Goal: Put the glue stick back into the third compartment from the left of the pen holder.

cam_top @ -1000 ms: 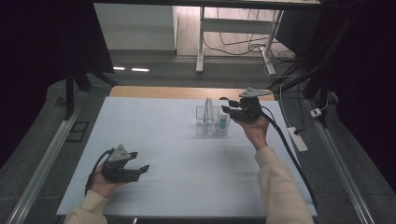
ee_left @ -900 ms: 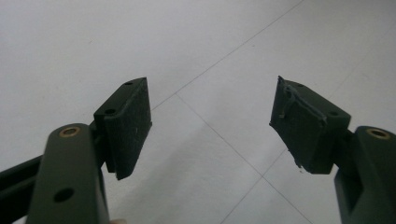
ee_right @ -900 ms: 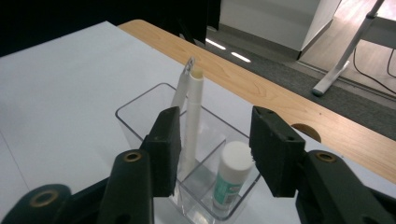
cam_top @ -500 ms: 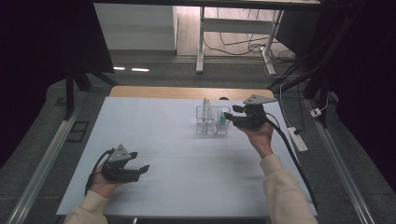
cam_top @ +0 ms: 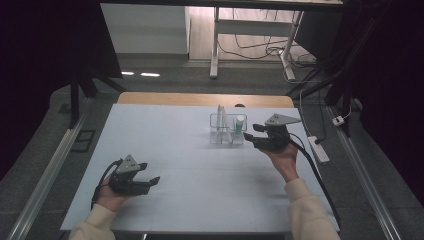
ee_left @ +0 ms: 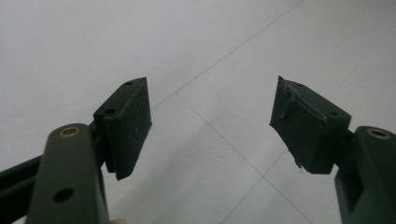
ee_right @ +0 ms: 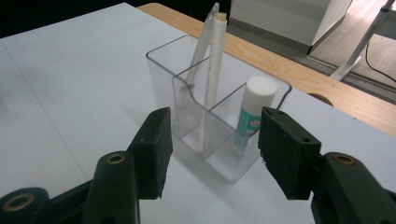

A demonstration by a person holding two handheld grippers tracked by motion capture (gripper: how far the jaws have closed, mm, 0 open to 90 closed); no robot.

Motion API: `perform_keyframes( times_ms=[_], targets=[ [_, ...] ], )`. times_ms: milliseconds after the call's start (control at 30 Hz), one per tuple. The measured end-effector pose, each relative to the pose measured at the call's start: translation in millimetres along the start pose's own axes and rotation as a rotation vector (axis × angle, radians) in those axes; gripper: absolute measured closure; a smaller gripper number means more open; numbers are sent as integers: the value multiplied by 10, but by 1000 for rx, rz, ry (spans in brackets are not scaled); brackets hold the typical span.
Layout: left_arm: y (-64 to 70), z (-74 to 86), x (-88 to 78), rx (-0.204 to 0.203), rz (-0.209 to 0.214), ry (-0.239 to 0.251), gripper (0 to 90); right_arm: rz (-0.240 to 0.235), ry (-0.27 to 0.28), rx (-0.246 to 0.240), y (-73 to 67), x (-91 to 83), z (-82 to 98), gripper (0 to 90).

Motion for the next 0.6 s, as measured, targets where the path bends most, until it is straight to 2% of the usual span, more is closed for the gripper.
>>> perform_keyframes(
  times_ms=[67, 433, 600],
  targets=[
    [0, -1, 1, 0, 0, 0, 289, -3, 3, 5, -30, -45, 52, 440],
    [3, -2, 4, 0, -1, -1, 288, -9, -24, -40, -175, -246, 371, 421],
    [1, -1, 7, 0, -2, -3, 288, -15, -40, -37, -194, -324, 515, 416]
  ],
)
Point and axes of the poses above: each handheld gripper's, and its own axes: x roughly forward along the jaws, z roughly out of its underside, y roughly to its right, the point moved 2 cm from there along x, roughly forward along the jaws, and after that the axes turned 8 degrees about z, right-handed, at the moved point
